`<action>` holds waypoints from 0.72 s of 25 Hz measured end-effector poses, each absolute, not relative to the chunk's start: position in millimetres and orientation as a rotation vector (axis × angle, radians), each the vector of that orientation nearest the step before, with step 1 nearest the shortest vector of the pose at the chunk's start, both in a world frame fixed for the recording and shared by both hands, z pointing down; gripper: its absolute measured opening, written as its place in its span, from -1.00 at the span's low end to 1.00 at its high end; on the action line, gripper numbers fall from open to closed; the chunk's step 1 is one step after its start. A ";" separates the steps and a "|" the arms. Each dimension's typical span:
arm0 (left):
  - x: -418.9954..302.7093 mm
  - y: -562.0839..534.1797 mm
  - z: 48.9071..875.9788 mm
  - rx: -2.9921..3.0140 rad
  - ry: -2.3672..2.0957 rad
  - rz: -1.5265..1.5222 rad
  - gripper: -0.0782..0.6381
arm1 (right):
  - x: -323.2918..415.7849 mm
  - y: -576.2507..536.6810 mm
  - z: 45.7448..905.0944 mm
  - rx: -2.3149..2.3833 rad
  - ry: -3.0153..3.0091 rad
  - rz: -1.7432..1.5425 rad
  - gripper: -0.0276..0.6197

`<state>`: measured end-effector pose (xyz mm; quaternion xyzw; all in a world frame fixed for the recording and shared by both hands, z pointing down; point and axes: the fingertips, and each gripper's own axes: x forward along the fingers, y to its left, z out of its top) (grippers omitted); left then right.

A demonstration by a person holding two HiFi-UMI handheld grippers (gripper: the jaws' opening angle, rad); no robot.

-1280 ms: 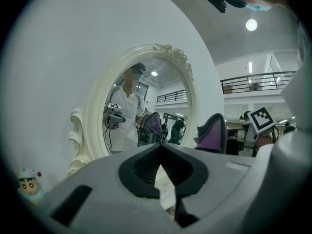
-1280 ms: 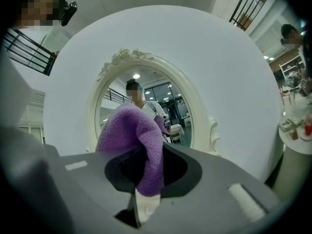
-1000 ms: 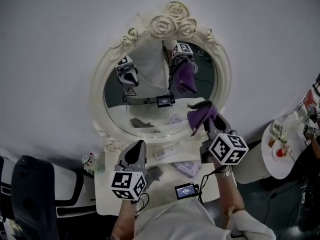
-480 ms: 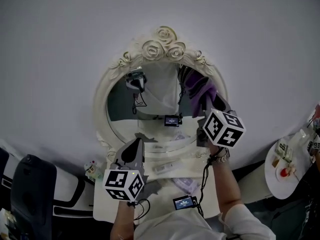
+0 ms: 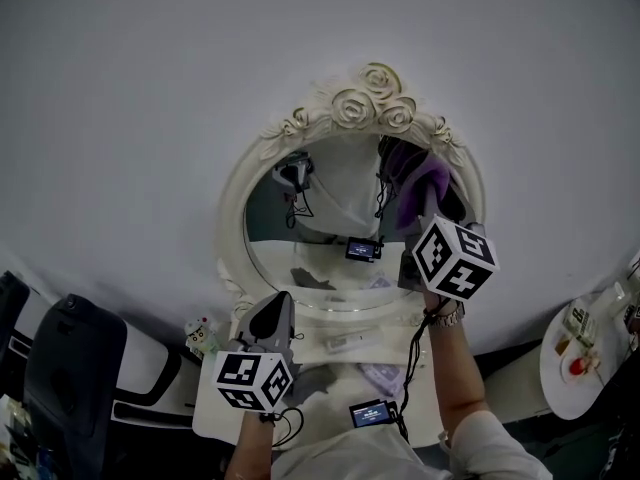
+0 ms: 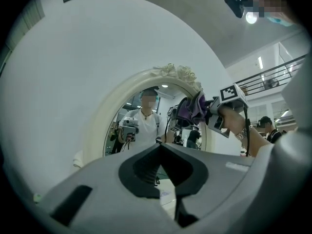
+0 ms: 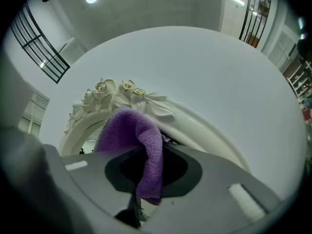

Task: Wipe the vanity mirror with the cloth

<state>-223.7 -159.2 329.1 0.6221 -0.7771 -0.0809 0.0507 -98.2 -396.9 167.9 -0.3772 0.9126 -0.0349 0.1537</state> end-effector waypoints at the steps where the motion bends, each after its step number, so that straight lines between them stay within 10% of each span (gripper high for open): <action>1: -225.0 -157.0 331.2 1.888 -2.364 -0.249 -0.78 | -103.1 -392.8 165.0 -1.067 2.618 -0.094 -0.72; 18: -265.5 -72.0 347.3 1.684 -2.482 -0.329 -0.78 | -228.8 -296.9 146.4 -0.844 2.712 0.131 -0.72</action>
